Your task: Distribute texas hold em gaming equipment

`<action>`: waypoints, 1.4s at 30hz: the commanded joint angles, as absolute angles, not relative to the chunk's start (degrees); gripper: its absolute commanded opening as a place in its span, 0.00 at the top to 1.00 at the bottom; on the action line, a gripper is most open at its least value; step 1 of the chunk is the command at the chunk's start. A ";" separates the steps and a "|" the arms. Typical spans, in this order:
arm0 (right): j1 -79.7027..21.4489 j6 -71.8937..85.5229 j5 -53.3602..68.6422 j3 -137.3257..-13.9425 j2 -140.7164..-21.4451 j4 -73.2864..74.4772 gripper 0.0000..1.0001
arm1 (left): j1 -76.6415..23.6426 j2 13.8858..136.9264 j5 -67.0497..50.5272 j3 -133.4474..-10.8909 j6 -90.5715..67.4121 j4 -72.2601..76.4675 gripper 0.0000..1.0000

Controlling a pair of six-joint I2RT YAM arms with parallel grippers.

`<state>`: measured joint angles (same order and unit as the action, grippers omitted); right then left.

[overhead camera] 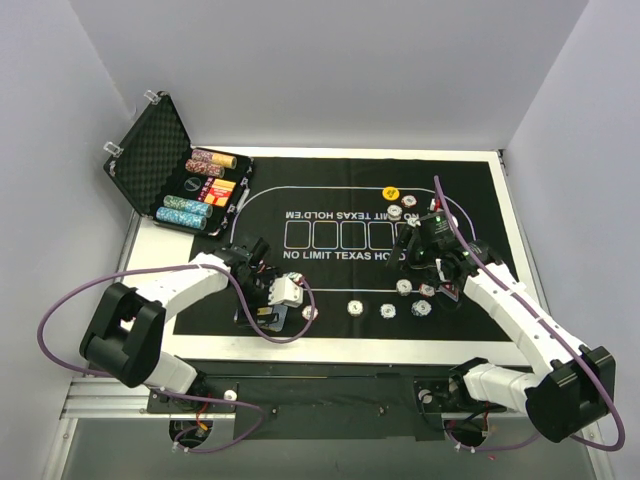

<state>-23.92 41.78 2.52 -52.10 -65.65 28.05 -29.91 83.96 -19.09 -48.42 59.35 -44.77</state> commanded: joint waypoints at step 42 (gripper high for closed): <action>-30.32 48.60 21.88 -46.32 -72.68 5.46 0.27 | -31.55 80.95 -25.83 -55.53 52.74 -51.49 0.89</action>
<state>-27.05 46.15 18.65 -46.26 -71.46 12.34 -31.55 81.41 -20.36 -48.10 55.59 -46.02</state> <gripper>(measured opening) 0.722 0.757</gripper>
